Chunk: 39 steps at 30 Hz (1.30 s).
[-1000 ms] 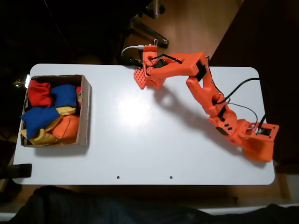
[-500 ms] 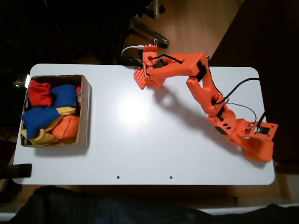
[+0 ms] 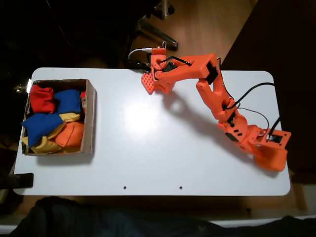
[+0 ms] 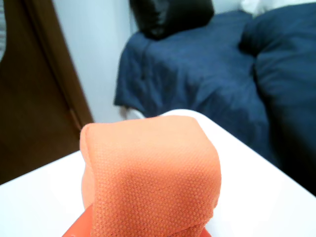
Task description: Grasp a bag and put it in the box.
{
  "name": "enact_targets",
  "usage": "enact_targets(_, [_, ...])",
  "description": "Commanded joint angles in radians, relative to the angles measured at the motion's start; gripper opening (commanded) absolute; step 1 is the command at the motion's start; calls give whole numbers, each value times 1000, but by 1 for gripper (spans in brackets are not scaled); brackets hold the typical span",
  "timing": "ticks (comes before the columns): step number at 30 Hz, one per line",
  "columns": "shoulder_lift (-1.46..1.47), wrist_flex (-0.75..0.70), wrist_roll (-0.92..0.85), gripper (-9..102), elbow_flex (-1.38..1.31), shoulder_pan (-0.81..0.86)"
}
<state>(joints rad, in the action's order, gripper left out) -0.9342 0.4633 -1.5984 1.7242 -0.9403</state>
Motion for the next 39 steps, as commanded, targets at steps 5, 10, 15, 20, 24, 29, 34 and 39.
enact_targets(5, [-126,-15,49,9,12,2])
enact_targets(10, [-167,-61,71,9,12,-3])
enact_targets(15, [-209,-121,94,9,12,-6])
enact_targets(20, [-238,-163,97,8,14,-8])
enact_targets(24, [-267,-181,98,8,14,-9])
enact_targets(29, [-311,-229,107,8,12,-8])
enact_targets(34, [-354,-273,132,8,11,-6])
enact_targets(39, [-400,-344,153,8,11,-6])
